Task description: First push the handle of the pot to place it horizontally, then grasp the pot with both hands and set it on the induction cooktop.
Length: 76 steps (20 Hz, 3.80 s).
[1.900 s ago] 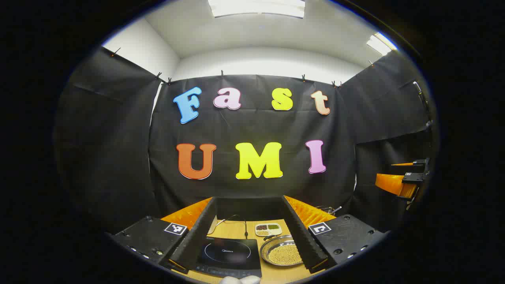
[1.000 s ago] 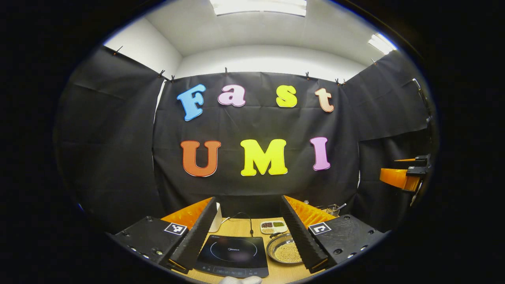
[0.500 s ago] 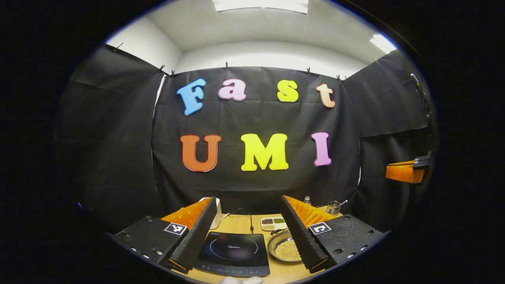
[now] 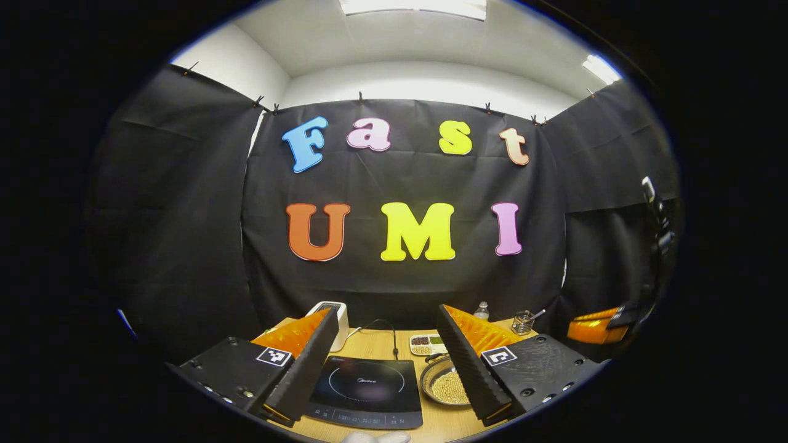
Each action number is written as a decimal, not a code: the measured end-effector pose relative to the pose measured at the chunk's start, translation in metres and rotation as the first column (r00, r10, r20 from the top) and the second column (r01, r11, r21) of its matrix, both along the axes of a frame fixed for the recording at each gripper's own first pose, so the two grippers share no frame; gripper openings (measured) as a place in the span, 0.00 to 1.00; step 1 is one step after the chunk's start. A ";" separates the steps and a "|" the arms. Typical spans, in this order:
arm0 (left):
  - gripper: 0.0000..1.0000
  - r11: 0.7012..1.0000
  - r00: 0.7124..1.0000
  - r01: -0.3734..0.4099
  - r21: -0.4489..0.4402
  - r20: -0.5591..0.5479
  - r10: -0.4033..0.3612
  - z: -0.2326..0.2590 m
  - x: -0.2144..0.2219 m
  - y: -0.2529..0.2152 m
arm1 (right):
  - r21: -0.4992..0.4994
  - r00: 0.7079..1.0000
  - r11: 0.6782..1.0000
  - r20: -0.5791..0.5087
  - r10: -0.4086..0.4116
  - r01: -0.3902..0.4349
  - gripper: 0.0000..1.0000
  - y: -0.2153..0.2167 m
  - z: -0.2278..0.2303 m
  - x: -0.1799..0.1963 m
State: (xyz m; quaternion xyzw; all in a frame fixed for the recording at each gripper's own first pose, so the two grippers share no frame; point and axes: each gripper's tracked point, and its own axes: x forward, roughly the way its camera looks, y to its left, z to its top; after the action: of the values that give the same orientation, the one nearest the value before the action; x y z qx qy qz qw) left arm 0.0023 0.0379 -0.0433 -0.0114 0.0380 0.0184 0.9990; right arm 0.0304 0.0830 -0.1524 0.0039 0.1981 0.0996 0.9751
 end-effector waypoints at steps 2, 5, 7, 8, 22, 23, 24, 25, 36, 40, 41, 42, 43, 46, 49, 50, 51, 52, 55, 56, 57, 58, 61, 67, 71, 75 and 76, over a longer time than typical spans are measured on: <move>0.96 1.000 1.000 -0.003 0.004 -0.003 0.003 -0.003 -0.002 0.003 | -0.011 0.998 1.000 -0.069 0.014 -0.015 0.04 0.007 -0.040 -0.003; 0.96 1.000 1.000 -0.012 -0.007 -0.016 0.012 -0.011 -0.006 0.008 | -0.030 0.982 0.999 -0.185 0.033 -0.039 0.04 0.016 -0.099 -0.006; 0.96 1.000 1.000 -0.026 -0.006 -0.015 0.026 -0.010 -0.009 0.014 | -0.023 0.966 0.998 -0.255 0.047 -0.055 0.04 0.022 -0.136 -0.012; 0.96 0.999 0.999 -0.035 0.000 -0.017 0.035 -0.012 -0.010 0.018 | -0.035 0.954 0.998 -0.297 0.038 -0.051 0.04 0.020 -0.157 -0.015; 0.96 0.989 0.987 -0.142 0.036 -0.071 0.144 -0.023 -0.021 0.036 | -0.036 0.877 0.993 -0.473 0.079 -0.110 0.01 0.033 -0.253 0.018; 0.96 0.988 0.986 -0.149 0.036 -0.076 0.151 -0.024 -0.020 0.036 | -0.038 0.874 0.994 -0.479 0.076 -0.107 0.00 0.030 -0.255 0.022; 0.96 0.988 0.985 -0.153 0.035 -0.077 0.155 -0.024 -0.019 0.036 | -0.037 0.871 0.994 -0.487 0.072 -0.103 0.00 0.027 -0.257 0.025; 0.96 0.987 0.984 -0.157 0.032 -0.081 0.159 -0.025 -0.018 0.036 | -0.033 0.867 0.995 -0.493 0.070 -0.099 0.00 0.025 -0.259 0.026; 0.96 0.989 0.984 -0.149 0.004 -0.095 0.149 -0.031 0.000 0.030 | -0.016 0.853 0.996 -0.518 0.070 -0.091 0.04 0.008 -0.261 0.026; 0.96 0.991 0.986 -0.137 -0.008 -0.101 0.135 -0.035 0.007 0.027 | -0.022 0.852 0.998 -0.522 0.044 -0.065 0.00 -0.004 -0.261 0.030; 0.96 0.991 0.986 -0.134 -0.010 -0.103 0.132 -0.036 0.008 0.027 | -0.021 0.851 0.998 -0.524 0.039 -0.058 0.04 -0.006 -0.261 0.031; 0.96 0.991 0.986 -0.132 -0.010 -0.103 0.131 -0.035 0.010 0.026 | -0.021 0.851 0.998 -0.524 0.037 -0.056 0.04 -0.007 -0.261 0.031; 0.96 0.991 0.986 -0.132 -0.011 -0.103 0.130 -0.035 0.011 0.025 | -0.023 0.850 0.998 -0.525 0.035 -0.056 0.00 -0.009 -0.261 0.033; 0.96 0.991 0.987 -0.134 -0.024 -0.095 0.132 -0.033 0.015 0.023 | -0.025 0.850 0.998 -0.526 0.030 -0.051 0.04 -0.015 -0.262 0.033; 0.96 0.991 0.987 -0.132 -0.025 -0.093 0.129 -0.035 0.019 0.018 | -0.033 0.850 0.998 -0.526 0.023 -0.047 0.04 -0.024 -0.261 0.037; 0.96 0.991 0.987 -0.133 -0.023 -0.095 0.130 -0.035 0.019 0.018 | -0.036 0.851 0.998 -0.524 0.020 -0.046 0.00 -0.027 -0.261 0.038; 0.96 0.991 0.987 -0.135 -0.024 -0.096 0.132 -0.036 0.019 0.018 | -0.038 0.852 0.998 -0.523 0.018 -0.044 0.00 -0.030 -0.260 0.038; 0.96 0.990 0.986 -0.136 -0.026 -0.098 0.133 -0.036 0.018 0.017 | -0.039 0.852 0.998 -0.523 0.016 -0.042 0.04 -0.033 -0.260 0.040; 0.96 0.989 0.985 -0.146 -0.031 -0.103 0.142 -0.038 0.022 0.017 | -0.050 0.852 0.998 -0.524 0.016 -0.049 0.00 -0.041 -0.262 0.043; 0.96 0.988 0.984 -0.150 -0.032 -0.103 0.146 -0.038 0.022 0.016 | -0.053 0.852 0.997 -0.524 0.014 -0.049 0.04 -0.044 -0.263 0.045; 0.96 0.988 0.983 -0.153 -0.031 -0.104 0.149 -0.038 0.022 0.016 | -0.056 0.852 0.997 -0.524 0.012 -0.048 0.04 -0.047 -0.262 0.046; 0.96 0.987 0.983 -0.157 -0.028 -0.103 0.153 -0.038 0.020 0.016 | -0.056 0.852 0.997 -0.523 0.010 -0.046 0.04 -0.050 -0.262 0.047; 0.96 0.986 0.981 -0.165 -0.022 -0.108 0.162 -0.039 0.020 0.014 | -0.059 0.851 0.997 -0.524 0.009 -0.046 0.00 -0.059 -0.262 0.051; 0.96 0.983 0.976 -0.185 -0.016 -0.123 0.181 -0.045 0.023 0.002 | -0.077 0.849 0.995 -0.528 0.009 -0.059 0.00 -0.080 -0.262 0.064; 0.96 0.980 0.973 -0.199 0.007 -0.119 0.199 -0.047 0.024 -0.010 | -0.083 0.849 0.994 -0.529 0.013 -0.067 0.03 -0.096 -0.261 0.075; 0.96 0.977 0.969 -0.212 0.009 -0.128 0.211 -0.052 0.025 -0.023 | -0.095 0.850 0.991 -0.527 0.027 -0.091 0.00 -0.109 -0.260 0.086; 0.96 0.976 0.968 -0.217 0.008 -0.130 0.216 -0.053 0.026 -0.026 | -0.100 0.850 0.990 -0.526 0.030 -0.097 0.00 -0.112 -0.260 0.089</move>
State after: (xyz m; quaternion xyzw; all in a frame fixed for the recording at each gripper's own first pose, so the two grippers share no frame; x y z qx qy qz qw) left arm 0.0279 0.0123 -0.0961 -0.0175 0.1017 0.1280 0.9864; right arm 0.1196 -0.0290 -0.4126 -0.0360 0.4614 0.1147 0.8790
